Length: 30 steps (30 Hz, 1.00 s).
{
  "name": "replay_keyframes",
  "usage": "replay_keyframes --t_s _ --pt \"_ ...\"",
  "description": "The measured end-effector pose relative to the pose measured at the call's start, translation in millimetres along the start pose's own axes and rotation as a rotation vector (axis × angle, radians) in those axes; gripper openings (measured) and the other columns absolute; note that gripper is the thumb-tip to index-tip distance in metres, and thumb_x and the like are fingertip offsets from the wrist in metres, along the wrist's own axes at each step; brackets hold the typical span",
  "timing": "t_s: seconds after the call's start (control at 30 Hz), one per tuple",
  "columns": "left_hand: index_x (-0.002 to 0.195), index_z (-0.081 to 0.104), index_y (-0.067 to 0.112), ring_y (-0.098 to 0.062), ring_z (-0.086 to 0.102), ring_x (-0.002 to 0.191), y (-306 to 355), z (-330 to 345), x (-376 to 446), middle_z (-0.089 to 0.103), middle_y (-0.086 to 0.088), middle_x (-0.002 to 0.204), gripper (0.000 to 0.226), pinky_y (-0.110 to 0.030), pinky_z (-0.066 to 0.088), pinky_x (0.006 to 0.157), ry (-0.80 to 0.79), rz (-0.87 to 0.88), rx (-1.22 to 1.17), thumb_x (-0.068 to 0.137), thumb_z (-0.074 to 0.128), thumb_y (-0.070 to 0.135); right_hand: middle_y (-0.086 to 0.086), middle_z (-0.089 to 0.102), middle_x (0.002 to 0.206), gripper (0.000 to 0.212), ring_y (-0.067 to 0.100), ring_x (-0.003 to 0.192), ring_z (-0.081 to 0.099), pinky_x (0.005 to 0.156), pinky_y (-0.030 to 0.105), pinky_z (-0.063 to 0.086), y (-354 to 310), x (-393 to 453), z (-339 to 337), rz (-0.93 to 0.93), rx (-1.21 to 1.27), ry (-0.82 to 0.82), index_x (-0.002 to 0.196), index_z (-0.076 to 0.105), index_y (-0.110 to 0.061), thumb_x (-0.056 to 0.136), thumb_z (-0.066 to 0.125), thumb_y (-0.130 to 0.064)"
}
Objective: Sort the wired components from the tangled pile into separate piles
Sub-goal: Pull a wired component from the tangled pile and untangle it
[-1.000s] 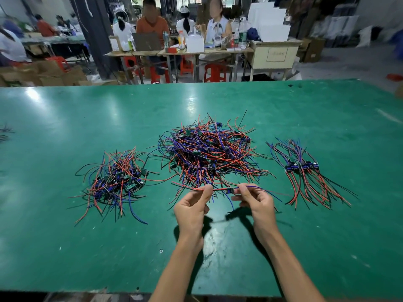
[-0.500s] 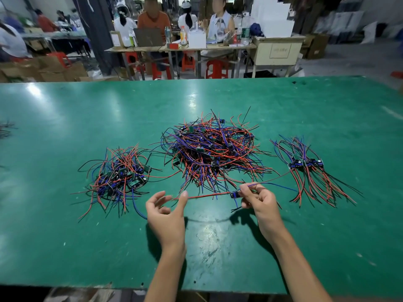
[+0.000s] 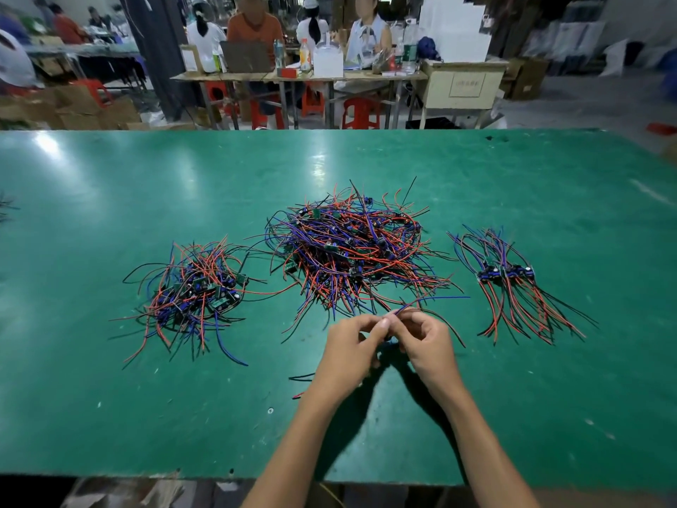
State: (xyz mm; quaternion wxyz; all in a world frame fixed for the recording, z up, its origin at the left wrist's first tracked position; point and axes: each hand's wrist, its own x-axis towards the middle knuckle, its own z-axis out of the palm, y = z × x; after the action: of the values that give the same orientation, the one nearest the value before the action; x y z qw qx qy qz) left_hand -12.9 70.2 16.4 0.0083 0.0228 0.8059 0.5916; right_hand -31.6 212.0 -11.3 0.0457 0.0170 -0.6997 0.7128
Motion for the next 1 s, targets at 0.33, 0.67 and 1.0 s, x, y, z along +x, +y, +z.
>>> replay_keyframes --t_s 0.33,0.67,1.0 --pt "0.083 0.081 0.016 -0.019 0.066 0.068 7 3 3 0.077 -0.006 0.079 0.021 -0.037 0.055 0.065 -0.024 -0.131 -0.214 0.096 0.064 0.017 0.008 0.060 0.106 0.024 0.007 0.080 0.067 0.064 0.021 0.054 -3 2 2 -0.001 0.089 -0.030 0.093 0.081 -0.024 0.102 0.059 -0.023" --pt "0.066 0.082 0.020 -0.011 0.029 0.046 18 8 -3 0.070 -0.019 0.063 0.018 -0.020 0.028 0.047 -0.029 -0.143 -0.142 0.082 0.073 0.022 0.002 0.069 0.078 0.031 0.012 0.060 0.057 0.051 0.026 0.050 -8 0 4 0.064 0.165 0.039 0.077 0.075 -0.018 0.099 0.053 -0.015" --pt "0.073 0.080 0.008 -0.015 0.026 0.054 27 -16 -11 0.077 -0.013 0.077 0.022 -0.017 0.023 0.041 -0.258 -0.299 -0.150 0.084 0.062 0.015 -0.001 0.072 0.082 0.032 0.008 0.054 0.050 0.052 0.019 0.045 -10 5 -4 0.063 0.294 0.177 0.083 0.073 -0.014 0.102 0.048 -0.009"
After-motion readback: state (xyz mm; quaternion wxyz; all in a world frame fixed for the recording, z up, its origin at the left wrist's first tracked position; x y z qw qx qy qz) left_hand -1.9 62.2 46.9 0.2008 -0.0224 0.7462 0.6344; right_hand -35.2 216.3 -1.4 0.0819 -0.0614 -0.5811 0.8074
